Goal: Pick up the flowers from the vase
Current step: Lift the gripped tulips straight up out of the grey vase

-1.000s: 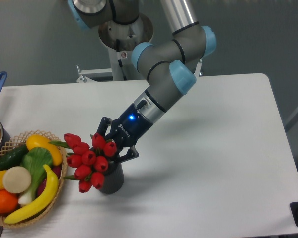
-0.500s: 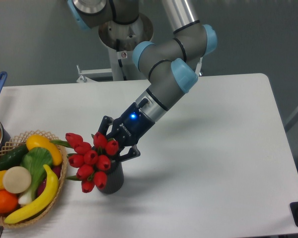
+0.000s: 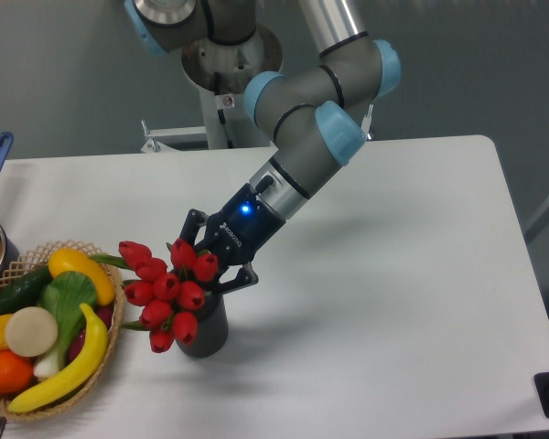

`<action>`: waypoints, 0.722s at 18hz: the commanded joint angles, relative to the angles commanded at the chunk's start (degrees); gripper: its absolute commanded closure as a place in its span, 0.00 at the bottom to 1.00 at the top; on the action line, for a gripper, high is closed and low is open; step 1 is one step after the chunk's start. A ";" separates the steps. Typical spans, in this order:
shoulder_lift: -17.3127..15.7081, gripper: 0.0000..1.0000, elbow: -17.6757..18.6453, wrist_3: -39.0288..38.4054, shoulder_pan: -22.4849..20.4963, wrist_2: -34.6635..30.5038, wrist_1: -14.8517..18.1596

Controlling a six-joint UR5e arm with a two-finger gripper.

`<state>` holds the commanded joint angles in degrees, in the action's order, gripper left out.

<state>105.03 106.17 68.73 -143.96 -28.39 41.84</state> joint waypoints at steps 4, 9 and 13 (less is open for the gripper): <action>-1.93 0.62 -0.79 -4.04 -0.35 1.40 0.00; -4.04 0.63 -1.84 -8.87 -0.35 1.76 0.00; -5.98 0.63 -3.43 -13.35 -0.26 1.85 0.00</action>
<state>99.06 102.75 55.38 -144.23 -26.54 41.84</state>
